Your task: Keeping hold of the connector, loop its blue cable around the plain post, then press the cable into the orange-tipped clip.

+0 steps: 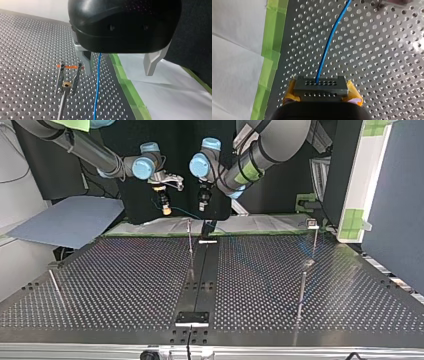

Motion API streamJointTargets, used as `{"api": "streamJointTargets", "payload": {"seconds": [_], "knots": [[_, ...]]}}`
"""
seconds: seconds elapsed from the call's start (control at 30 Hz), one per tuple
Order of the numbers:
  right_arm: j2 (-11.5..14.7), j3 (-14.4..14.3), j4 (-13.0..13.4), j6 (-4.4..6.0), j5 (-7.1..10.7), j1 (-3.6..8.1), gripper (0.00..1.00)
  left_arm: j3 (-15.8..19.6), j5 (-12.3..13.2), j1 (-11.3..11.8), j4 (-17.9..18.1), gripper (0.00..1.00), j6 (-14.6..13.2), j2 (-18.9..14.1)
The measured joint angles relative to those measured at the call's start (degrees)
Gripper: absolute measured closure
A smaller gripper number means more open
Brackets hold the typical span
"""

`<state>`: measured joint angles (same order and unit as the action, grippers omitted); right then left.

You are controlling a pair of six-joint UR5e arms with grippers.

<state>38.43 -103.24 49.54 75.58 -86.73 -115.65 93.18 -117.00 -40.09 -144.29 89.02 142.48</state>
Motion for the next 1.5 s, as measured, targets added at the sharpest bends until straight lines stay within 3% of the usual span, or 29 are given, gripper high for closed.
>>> {"api": "streamJointTargets", "payload": {"seconds": [0.23,0.57,0.67,1.0,1.23,1.5], "knots": [[0.3,0.0,-1.5,-0.83,3.03,0.56,1.00,0.0,-1.8,0.5,0.3,0.00,0.4,0.0],[0.3,-0.2,-4.9,-4.86,8.42,2.07,1.00,0.0,-3.6,1.3,0.5,0.00,0.4,0.0],[0.4,-0.7,-5.3,-5.61,9.58,2.74,1.00,0.0,-3.3,1.7,0.1,0.00,0.3,0.0],[1.7,-3.3,-2.2,-5.14,13.08,4.89,1.00,0.0,-1.7,2.3,0.0,0.00,0.4,0.0],[1.9,-5.4,0.5,-5.84,14.38,5.77,1.00,0.0,-0.6,2.3,-0.2,0.00,0.6,0.0],[2.0,-6.8,0.9,-8.02,16.00,5.90,1.00,0.0,0.0,2.3,-0.1,0.00,1.0,0.0]]}}
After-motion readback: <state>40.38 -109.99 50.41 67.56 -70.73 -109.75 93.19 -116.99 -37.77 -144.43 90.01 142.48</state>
